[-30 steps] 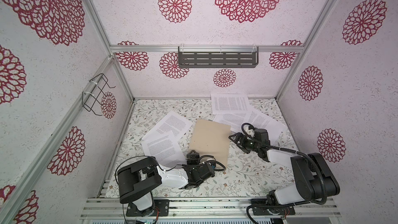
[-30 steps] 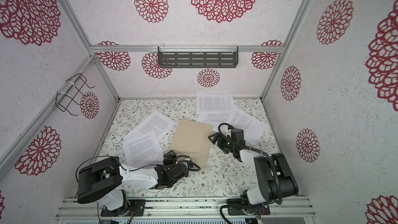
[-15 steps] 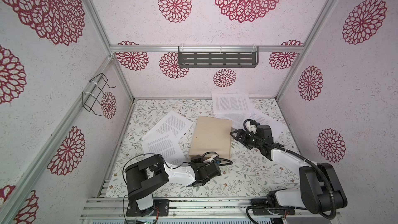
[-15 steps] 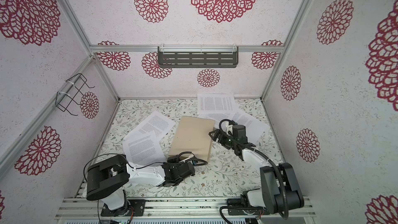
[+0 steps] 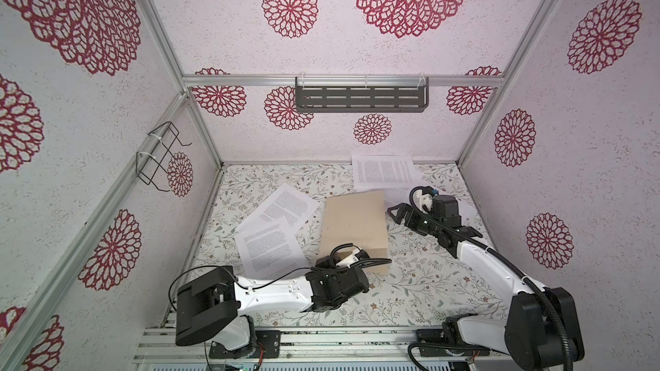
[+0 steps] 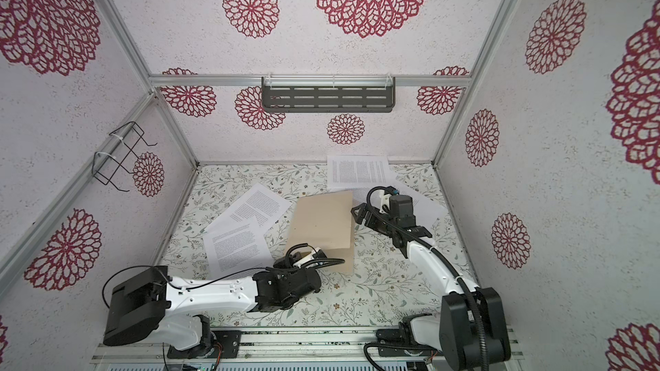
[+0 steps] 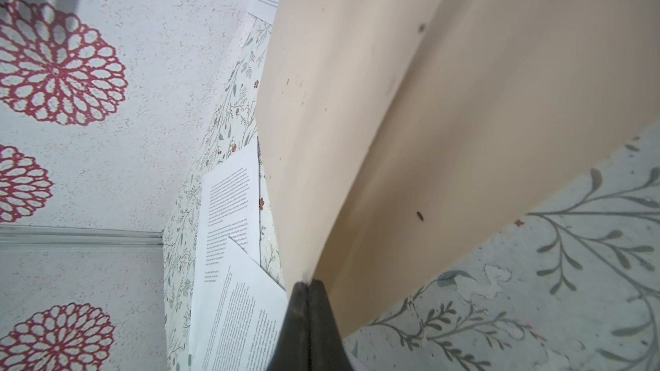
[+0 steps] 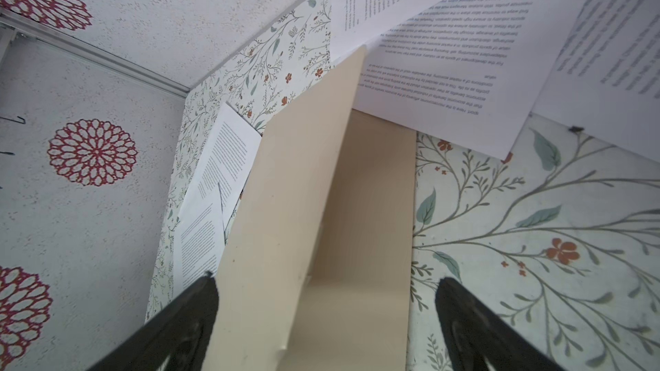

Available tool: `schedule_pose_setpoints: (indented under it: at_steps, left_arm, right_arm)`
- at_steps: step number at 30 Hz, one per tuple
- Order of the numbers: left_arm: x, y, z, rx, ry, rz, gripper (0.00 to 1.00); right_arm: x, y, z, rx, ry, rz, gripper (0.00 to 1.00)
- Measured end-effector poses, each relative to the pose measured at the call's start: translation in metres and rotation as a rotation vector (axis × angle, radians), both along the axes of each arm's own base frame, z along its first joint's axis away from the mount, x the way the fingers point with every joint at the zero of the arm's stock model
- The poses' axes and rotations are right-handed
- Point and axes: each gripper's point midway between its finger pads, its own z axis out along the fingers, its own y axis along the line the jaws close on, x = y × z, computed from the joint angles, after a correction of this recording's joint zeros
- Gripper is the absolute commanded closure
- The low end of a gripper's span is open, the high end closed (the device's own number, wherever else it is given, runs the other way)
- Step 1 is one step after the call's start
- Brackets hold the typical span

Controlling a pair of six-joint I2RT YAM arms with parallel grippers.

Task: Put the files into the folder
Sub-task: 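Lift and swing the folder cover open with the left gripper, exposing the metal clip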

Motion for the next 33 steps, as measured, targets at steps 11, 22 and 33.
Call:
schedule_pose_setpoints:
  at_steps: [11, 22, 33]
  left_arm:
    - [-0.005, 0.017, 0.073, -0.463, -0.035, 0.123, 1.00]
    - [-0.005, 0.024, 0.076, -0.644, -0.036, 0.223, 1.00]
    - [-0.004, 0.028, 0.070, -0.691, -0.035, 0.260, 1.00]
  right_arm:
    - [0.002, -0.012, -0.004, -0.022, 0.024, -0.053, 0.01]
    - [-0.033, 0.010, -0.089, 0.112, 0.257, -0.068, 0.01]
    - [-0.033, 0.058, -0.112, 0.309, 0.342, -0.015, 0.41]
